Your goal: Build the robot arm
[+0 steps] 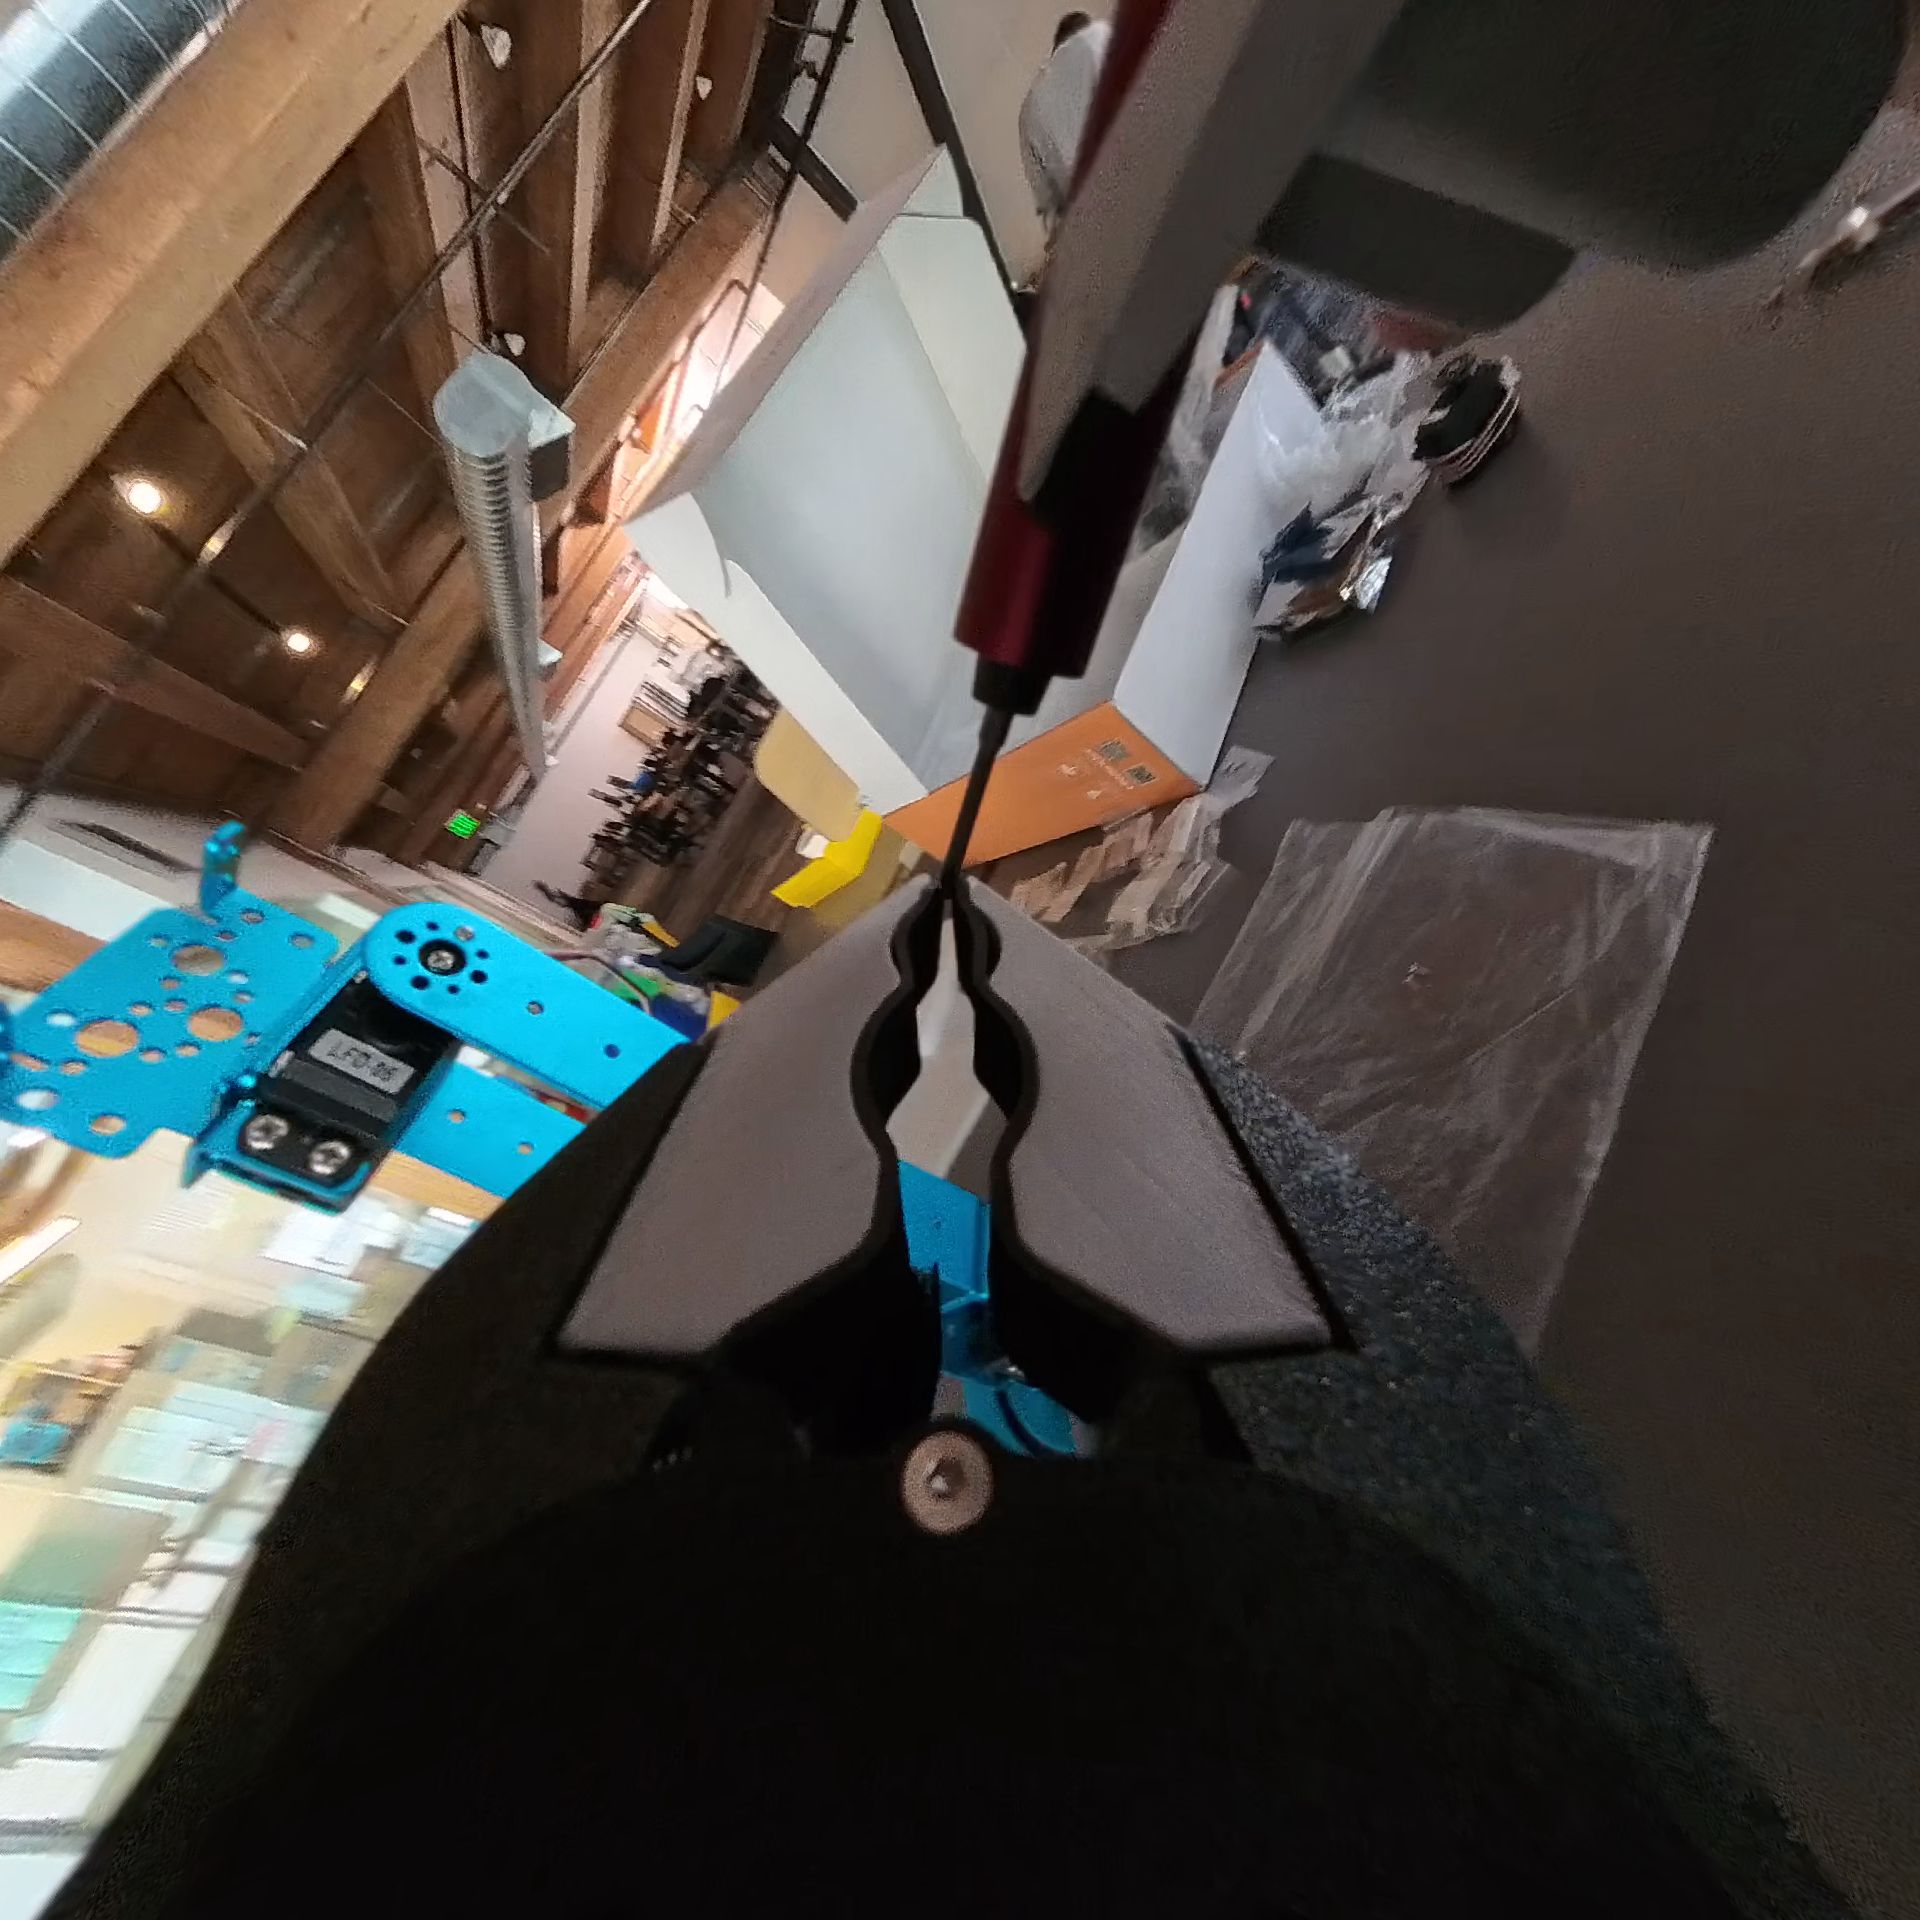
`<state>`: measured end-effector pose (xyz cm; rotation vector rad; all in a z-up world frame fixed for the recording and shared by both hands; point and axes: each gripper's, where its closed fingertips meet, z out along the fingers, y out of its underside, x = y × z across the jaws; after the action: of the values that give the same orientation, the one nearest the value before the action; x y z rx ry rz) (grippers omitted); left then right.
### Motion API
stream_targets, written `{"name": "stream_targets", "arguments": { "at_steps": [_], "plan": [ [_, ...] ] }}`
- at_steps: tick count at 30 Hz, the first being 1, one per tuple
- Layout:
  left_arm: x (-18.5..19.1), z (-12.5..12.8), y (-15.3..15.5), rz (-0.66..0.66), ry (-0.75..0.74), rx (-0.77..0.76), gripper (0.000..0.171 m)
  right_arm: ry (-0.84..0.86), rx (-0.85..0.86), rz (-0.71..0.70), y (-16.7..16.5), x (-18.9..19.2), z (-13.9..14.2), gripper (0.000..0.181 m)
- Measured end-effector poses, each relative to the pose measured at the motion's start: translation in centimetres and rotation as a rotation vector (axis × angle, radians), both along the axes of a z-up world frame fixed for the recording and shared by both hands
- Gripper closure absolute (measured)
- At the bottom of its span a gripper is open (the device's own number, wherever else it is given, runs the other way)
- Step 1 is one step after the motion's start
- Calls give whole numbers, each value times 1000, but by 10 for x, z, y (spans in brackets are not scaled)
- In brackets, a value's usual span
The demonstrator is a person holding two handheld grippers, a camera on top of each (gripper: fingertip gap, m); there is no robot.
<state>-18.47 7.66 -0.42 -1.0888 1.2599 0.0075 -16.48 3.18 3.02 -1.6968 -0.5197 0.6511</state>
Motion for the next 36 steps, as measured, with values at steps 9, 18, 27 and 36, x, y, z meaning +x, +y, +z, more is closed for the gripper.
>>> {"name": "stream_targets", "arguments": {
  "at_steps": [9,18,27,36],
  "plan": [
    [-1,-19,12,73,199,129,171,-233,86,-80,6,-7,-16,159],
    [1,-38,14,108,321,187,169,-286,97,-115,13,-9,-37,159],
    [-7,-25,14,118,268,174,162,-199,107,-122,8,2,-27,159],
    [-39,-20,27,188,215,82,159,-52,81,-108,15,15,-20,159]
  ]
}}
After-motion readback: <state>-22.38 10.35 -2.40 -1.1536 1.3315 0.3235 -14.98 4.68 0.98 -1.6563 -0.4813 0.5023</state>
